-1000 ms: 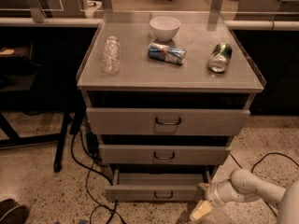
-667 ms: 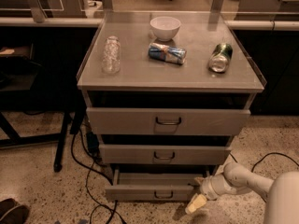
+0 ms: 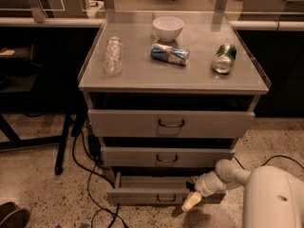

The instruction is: Open bottom drawer

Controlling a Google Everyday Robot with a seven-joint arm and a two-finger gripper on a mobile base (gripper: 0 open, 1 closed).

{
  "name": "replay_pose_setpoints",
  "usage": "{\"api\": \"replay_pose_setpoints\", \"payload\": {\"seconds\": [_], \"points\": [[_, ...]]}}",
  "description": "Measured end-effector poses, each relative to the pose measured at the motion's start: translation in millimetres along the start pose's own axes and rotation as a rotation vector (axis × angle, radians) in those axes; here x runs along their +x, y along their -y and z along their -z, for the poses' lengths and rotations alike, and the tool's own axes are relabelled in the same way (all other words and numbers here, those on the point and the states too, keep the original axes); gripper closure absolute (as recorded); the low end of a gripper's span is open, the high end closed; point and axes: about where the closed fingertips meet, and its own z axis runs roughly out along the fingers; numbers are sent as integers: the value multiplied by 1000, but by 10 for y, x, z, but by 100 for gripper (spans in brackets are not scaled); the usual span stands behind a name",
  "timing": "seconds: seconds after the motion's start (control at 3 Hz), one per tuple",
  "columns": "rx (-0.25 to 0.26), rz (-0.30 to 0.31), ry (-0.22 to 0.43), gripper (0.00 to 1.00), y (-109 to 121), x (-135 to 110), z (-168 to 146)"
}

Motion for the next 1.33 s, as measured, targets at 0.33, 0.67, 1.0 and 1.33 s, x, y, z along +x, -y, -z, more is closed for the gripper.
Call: {"api": "replay_pose_setpoints", "payload": {"seconds": [0.33,0.67,1.0,1.33], "points": [[-25,-24,-23,0,35,104,-295],[-2,-38,-32,0,-60,271,-337],[27,-39,-44,0,-376,427,-208],[-20,-86,-71,0,-793,678,-115]]}}
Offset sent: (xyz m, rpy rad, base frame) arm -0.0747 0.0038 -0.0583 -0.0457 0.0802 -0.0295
